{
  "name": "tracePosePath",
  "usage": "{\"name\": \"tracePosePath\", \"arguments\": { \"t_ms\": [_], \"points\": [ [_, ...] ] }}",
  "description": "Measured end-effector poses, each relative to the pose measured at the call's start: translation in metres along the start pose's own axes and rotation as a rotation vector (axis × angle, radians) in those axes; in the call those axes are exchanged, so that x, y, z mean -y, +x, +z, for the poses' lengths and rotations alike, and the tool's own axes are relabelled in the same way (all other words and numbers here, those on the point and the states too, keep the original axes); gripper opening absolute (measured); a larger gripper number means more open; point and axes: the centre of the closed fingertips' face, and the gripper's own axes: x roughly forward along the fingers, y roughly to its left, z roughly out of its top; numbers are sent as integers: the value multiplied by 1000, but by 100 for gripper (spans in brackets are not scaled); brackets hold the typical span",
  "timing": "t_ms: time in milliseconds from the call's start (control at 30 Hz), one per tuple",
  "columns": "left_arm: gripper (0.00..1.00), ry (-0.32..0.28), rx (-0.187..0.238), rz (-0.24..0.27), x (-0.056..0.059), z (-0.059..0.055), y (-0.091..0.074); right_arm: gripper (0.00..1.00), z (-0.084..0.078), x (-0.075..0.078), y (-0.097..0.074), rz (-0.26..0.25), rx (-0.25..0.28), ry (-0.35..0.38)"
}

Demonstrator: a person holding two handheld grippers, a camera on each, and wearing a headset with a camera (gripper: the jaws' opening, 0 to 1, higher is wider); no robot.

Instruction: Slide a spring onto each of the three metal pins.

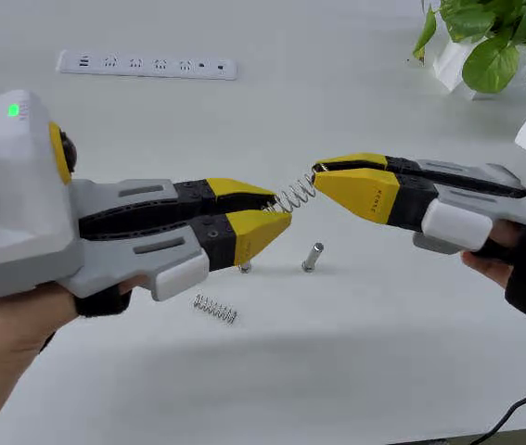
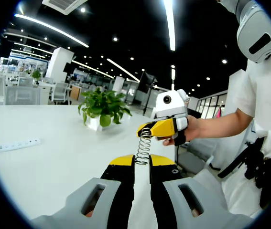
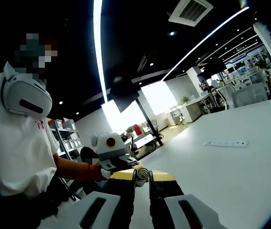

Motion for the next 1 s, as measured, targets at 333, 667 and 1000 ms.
{"name": "tracePosePath", "arguments": {
  "t_ms": [333,667,1000],
  "points": [
    [8,10,-12,-12,5,-4,2,6,3,-7,4,30,-38,-33],
    [8,32,-31,-28,11,-7,5,6,3,-11,5,46,-82,-58],
    [8,75,-69,-39,13,-11,8,6,2,-12,5,49,-124,-88]
  ]
}}
